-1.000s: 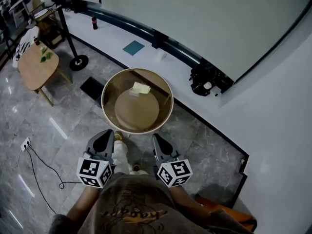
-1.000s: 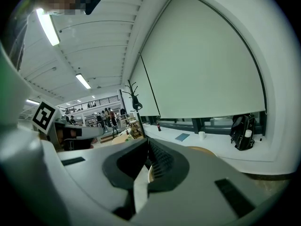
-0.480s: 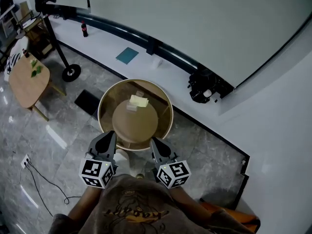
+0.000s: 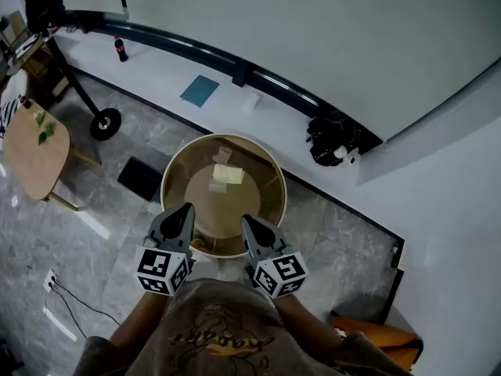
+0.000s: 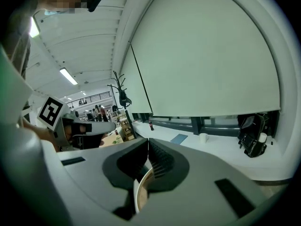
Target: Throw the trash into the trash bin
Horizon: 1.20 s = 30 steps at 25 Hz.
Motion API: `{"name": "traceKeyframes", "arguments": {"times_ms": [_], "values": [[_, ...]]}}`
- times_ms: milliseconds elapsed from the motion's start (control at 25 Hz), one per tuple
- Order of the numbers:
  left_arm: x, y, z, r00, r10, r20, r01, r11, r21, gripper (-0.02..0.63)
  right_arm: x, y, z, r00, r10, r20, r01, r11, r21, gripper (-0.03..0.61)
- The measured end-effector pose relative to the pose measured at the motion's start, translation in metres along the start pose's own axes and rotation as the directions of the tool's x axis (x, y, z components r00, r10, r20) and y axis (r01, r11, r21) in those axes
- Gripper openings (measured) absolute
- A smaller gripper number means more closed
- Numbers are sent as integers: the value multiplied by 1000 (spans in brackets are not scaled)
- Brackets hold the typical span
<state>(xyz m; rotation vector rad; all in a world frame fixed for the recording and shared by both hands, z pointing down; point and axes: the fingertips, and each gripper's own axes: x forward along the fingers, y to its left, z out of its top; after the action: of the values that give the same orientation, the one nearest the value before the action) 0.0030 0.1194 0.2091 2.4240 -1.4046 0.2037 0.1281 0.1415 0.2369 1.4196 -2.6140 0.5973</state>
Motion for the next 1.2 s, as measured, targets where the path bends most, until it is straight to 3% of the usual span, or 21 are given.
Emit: {"name": "traceKeyframes", "arguments": {"times_ms": [280,480,1200], "values": [[38,27,18,994,-108,-35,109,994,19,20,38,-18,21,993,-118,15,118,993,16,18],[58,39,22,989,-142,-47,143,990,16,20,52,-27,27,987,-163,14,162,986,22,18],[101,58,4,988,-116,-104,117,993,1,21,98,-48,21,996,-82,-34,83,996,35,20]]}}
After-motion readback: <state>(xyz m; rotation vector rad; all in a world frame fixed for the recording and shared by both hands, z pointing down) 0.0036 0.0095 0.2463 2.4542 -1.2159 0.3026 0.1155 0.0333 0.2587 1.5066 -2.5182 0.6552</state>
